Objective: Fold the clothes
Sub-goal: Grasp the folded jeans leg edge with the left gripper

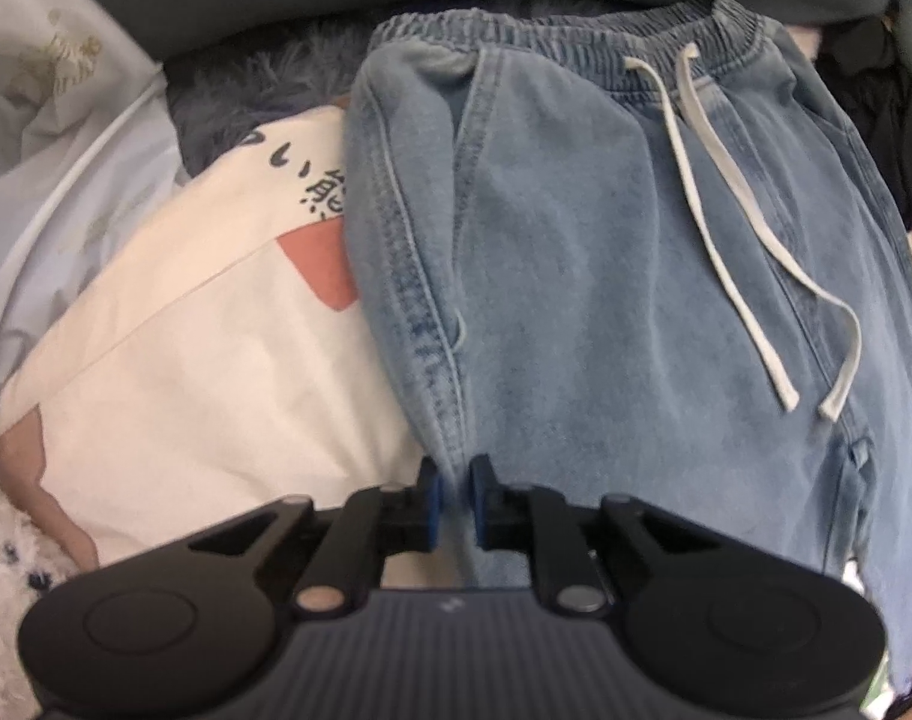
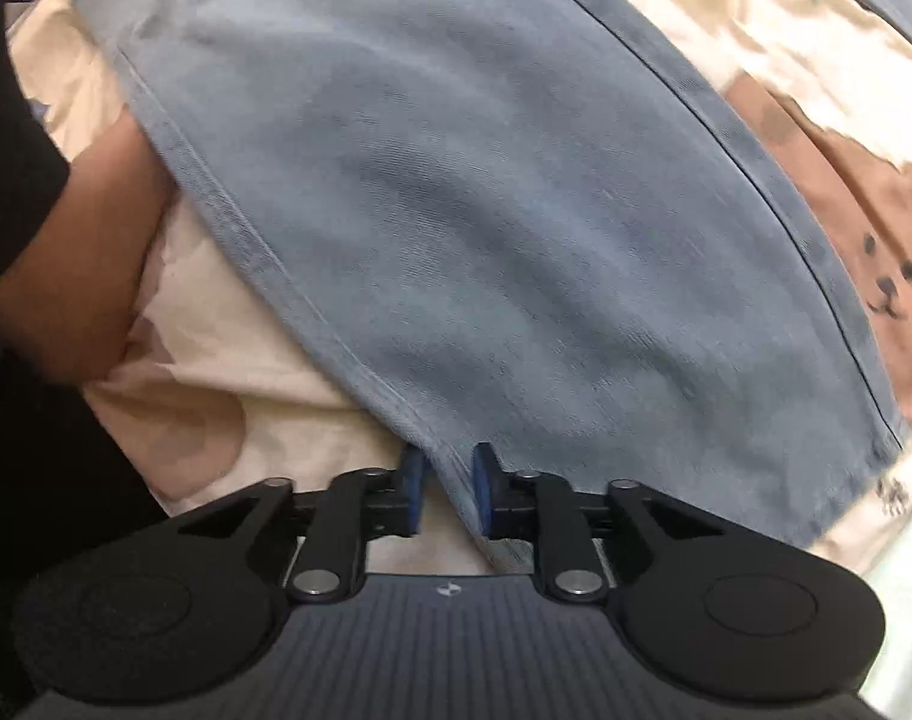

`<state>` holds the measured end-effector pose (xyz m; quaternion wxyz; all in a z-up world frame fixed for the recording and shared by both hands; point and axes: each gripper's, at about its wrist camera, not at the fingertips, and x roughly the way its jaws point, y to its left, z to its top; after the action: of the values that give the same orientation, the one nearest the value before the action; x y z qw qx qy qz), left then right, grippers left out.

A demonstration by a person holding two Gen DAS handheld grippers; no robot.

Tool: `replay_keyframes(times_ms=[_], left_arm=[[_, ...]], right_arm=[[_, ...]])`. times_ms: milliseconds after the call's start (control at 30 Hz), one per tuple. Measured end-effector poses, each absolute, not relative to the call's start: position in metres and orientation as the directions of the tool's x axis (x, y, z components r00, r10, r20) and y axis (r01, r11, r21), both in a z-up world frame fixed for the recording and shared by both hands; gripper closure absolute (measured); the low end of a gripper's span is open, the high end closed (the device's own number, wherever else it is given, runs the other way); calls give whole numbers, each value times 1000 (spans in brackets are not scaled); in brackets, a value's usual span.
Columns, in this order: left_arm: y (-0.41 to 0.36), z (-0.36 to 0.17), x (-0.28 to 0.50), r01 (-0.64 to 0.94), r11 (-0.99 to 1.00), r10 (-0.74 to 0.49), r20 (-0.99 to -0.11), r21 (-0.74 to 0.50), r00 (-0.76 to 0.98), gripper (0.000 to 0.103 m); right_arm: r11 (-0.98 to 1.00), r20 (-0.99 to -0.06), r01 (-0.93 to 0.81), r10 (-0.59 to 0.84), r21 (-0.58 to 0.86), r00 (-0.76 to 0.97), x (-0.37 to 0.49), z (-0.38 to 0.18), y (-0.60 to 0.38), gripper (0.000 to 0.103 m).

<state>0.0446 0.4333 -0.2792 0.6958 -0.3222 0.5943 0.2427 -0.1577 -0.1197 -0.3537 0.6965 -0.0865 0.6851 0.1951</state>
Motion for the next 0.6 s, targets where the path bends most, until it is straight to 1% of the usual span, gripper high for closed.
replay_keyframes(times_ms=[67,200,367,400,467,500,567,600], left_arm=[[433,-276,43,-719,676,-34,-981,-163,189,84],[437,-273,40,-719,666,-36,-971,-200,237,84],[447,-288,39,-731,652,-34,-971,-202,238,81],[450,-296,39,-731,653,-30,-971,-199,238,79],[453,-304,40,-731,655,-18,-970,-194,241,71],[459,-311,39,-730,656,-9,-969,-192,247,70],[465,-315,42,-727,660,6,-966,-191,259,62],[467,-317,44,-725,662,13,-964,-190,264,60]], right_arm=[[907,-989,-397,148,140,-10,-159,-357,-115,77],[882,-993,-457,114,112,-24,-166,-365,-103,75],[893,-993,-434,116,116,-26,-165,-365,-106,74],[895,-993,-431,116,116,-26,-166,-366,-105,74],[899,-994,-425,109,109,-24,-168,-367,-104,74],[901,-994,-422,105,104,-22,-169,-367,-103,74],[901,-996,-424,91,89,-17,-170,-367,-100,74],[901,-996,-426,84,83,-17,-171,-367,-98,74]])
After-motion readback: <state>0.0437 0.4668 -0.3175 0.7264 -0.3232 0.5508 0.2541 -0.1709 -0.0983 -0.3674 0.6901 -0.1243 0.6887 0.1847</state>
